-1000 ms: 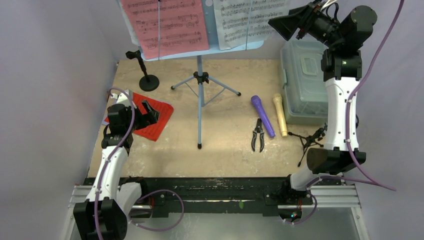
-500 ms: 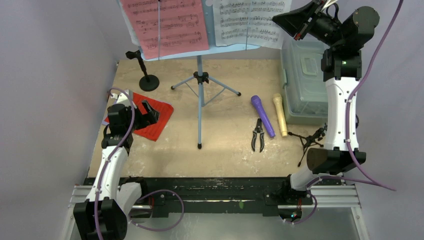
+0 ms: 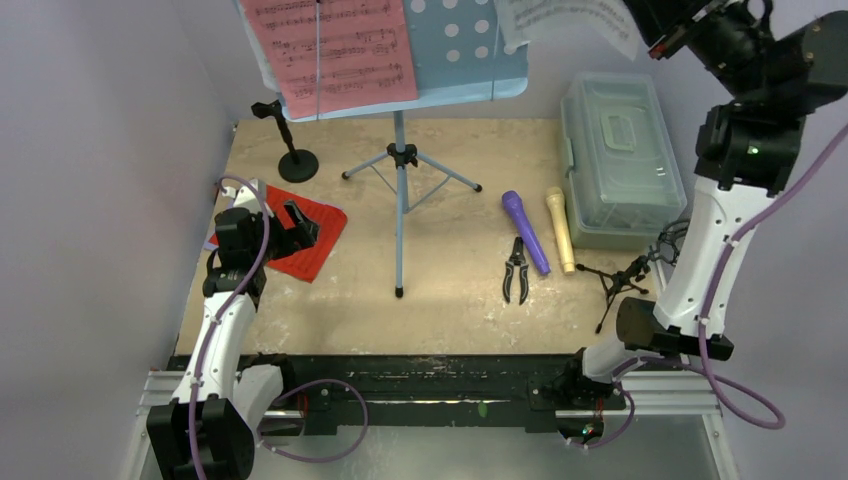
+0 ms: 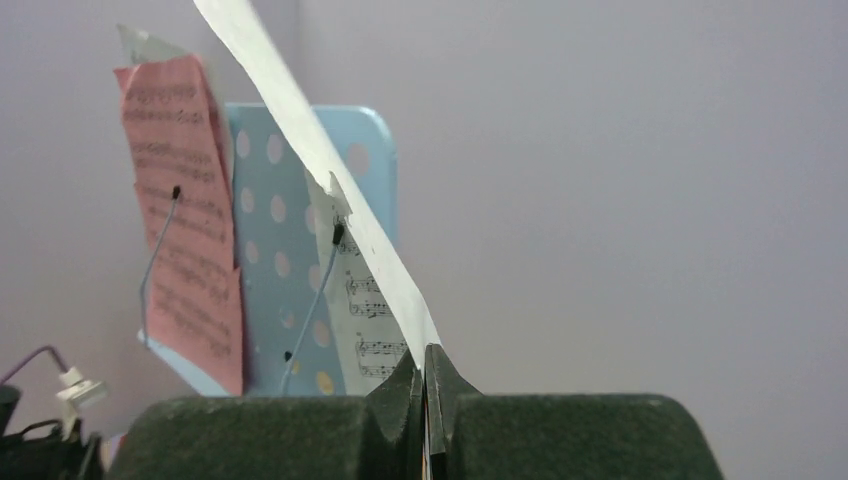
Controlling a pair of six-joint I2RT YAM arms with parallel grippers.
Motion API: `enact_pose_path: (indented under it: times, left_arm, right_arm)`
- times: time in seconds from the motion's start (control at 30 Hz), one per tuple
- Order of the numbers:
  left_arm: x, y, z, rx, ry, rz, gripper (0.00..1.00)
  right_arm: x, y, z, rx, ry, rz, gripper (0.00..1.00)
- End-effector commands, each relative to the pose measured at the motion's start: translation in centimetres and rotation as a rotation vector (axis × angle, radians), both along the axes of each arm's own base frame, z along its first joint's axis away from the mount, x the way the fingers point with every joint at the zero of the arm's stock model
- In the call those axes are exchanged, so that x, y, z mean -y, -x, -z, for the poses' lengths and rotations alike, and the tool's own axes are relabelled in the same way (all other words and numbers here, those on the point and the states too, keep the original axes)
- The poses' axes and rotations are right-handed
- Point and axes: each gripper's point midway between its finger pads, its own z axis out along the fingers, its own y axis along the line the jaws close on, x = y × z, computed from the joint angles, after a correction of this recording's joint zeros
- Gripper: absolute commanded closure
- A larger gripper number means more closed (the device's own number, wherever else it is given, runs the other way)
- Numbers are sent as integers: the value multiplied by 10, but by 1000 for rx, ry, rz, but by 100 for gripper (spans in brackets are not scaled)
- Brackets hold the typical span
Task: Pack up the instrument practice props
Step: Pick up the sheet music from the music stand.
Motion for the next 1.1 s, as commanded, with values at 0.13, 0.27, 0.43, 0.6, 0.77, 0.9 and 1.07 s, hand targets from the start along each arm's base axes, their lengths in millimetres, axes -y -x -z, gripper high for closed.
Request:
enact_pose_path:
  times: [0.13,0.27,0.43,0.6,0.77,0.9,1.07]
  left_arm:
    - [5,-7,-23,88,-18,44,3]
    - [9,-6,-25,98,-7,68,4]
    - [17,-6,-30,122,9,114,4]
    - [35,-2,-43,186,47,219,6]
    - [64,5,-66,296,108,380,9]
    - [89,19,-84,381,146,504,8]
    - [111,35,-98,448,159,602,8]
  right_arm:
    - [25,57,-57,199,13,155,100]
    - [24,70,-60,219,34,170,100]
    - [12,82,-54,213,77,107,100]
    - [-12,102,-26,174,206,-75,100]
    - [-28,121,7,77,268,-251,100]
    - [-33,130,35,-35,267,-361,100]
    - [-32,125,77,-167,215,-413,100]
